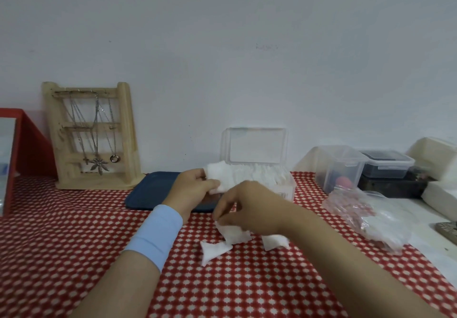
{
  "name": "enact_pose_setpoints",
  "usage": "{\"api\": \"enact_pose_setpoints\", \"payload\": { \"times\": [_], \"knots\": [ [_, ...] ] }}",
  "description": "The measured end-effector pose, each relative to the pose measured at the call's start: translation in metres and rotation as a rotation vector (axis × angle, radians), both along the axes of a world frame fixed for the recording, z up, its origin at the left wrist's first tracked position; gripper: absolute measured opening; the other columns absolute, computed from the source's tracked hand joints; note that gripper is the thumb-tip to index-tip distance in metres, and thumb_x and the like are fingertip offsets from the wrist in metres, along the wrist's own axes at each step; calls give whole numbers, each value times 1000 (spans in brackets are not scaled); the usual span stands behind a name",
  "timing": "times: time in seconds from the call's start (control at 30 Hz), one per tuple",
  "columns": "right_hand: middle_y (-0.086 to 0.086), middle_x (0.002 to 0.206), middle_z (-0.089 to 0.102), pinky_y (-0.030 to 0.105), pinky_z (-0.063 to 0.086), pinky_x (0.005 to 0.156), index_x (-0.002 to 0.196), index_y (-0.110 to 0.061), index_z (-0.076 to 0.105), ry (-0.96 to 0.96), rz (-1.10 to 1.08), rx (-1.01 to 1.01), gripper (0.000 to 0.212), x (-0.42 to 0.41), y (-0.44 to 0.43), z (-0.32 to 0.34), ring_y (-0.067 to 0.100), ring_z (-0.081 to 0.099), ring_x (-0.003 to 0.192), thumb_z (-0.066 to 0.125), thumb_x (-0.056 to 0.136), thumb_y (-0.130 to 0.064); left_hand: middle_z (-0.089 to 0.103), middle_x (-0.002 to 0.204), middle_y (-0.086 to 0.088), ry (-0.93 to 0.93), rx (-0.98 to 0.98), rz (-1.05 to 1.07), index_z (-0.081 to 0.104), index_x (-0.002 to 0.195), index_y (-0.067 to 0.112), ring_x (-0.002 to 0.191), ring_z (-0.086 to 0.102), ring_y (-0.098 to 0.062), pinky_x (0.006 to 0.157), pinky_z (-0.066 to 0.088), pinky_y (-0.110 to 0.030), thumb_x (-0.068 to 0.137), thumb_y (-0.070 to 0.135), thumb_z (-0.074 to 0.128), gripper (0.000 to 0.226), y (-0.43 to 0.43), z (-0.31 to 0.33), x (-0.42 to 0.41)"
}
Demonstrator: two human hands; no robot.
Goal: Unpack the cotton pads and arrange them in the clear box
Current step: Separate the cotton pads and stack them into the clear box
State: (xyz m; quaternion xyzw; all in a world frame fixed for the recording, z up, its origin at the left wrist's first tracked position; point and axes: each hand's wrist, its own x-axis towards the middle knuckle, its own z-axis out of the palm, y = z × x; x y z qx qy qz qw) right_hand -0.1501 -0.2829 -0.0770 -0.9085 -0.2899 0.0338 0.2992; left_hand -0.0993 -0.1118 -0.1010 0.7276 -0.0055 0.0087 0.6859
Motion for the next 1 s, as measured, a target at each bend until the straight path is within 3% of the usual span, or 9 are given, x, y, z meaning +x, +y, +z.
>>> {"api": "enact_pose_setpoints", "payload": {
  "times": [0.1, 0.2, 0.27, 0.37, 0.47, 0.63, 0.73, 0.9, 1.0],
  "knots": [
    [-13, 119, 71, 17, 50, 88, 126, -29, 70, 81, 113, -162, 36, -3, 14, -12, -4, 64, 95, 73, 91, -24, 74, 108, -11, -3, -46, -10, 71, 101, 10, 99, 72, -24, 67, 62, -24, 93, -4, 67, 17, -3, 1, -1],
    [-7, 126, 67, 22, 45, 89, 142, -29, 56, 107, 163, -282, 55, -2, 17, -19, 9, 61, 102, 74, 90, -27, 74, 107, -7, -7, -25, -20, 70, 105, 10, 97, 72, -21, 68, 62, -25, 93, -4, 66, 19, -4, -1, 1],
    [-9, 122, 68, 21, 45, 88, 134, -30, 63, 103, 174, -258, 46, -2, 16, -18, 7, 60, 99, 74, 90, -28, 74, 106, -6, -9, -18, -25, 70, 105, 12, 94, 72, -19, 69, 63, -26, 94, -2, 66, 18, -5, -1, 1],
    [-10, 100, 72, 27, 54, 84, 108, -27, 77, 107, 91, -97, 23, 1, 10, -12, 8, 64, 89, 76, 87, -35, 77, 104, -10, -1, -3, -28, 73, 105, 10, 97, 74, -24, 80, 64, -35, 96, 8, 65, 12, -4, -2, 1],
    [0, 82, 74, 31, 54, 73, 94, -22, 80, 107, -46, 153, 11, 7, -4, -3, 12, 63, 72, 80, 84, -28, 74, 105, -24, 3, 17, -22, 72, 103, -3, 96, 72, -28, 94, 59, -50, 96, 23, 64, 28, -5, -1, -1],
    [12, 84, 77, 36, 60, 70, 92, -9, 77, 140, -301, 531, 11, 17, -32, 8, 21, 70, 70, 79, 87, -18, 75, 110, -18, 93, -197, -104, 74, 109, 2, 104, 73, -32, 73, 63, -35, 98, 13, 64, 18, -13, 2, -7],
    [20, 86, 74, 44, 58, 66, 91, -11, 77, 134, -397, 578, 11, 23, -40, 5, 27, 65, 64, 80, 85, -20, 78, 108, -14, 113, -226, -191, 74, 112, 5, 103, 75, -28, 80, 62, -35, 98, 15, 66, 19, -17, 2, -10],
    [8, 76, 73, 32, 42, 49, 97, -6, 75, 244, -342, 735, 13, 20, -39, 10, 19, 69, 60, 78, 88, -14, 78, 107, -14, 114, -189, -228, 73, 115, 4, 101, 76, -27, 84, 62, -36, 98, 18, 66, 23, -22, 0, -14],
    [4, 73, 75, 37, 52, 49, 87, -9, 75, 136, -423, 629, 12, 20, -34, 8, 19, 67, 56, 83, 82, -17, 76, 111, -17, 123, -227, -287, 70, 120, 1, 104, 75, -29, 90, 61, -39, 99, 17, 64, 27, -26, 2, -17]
  ]
}}
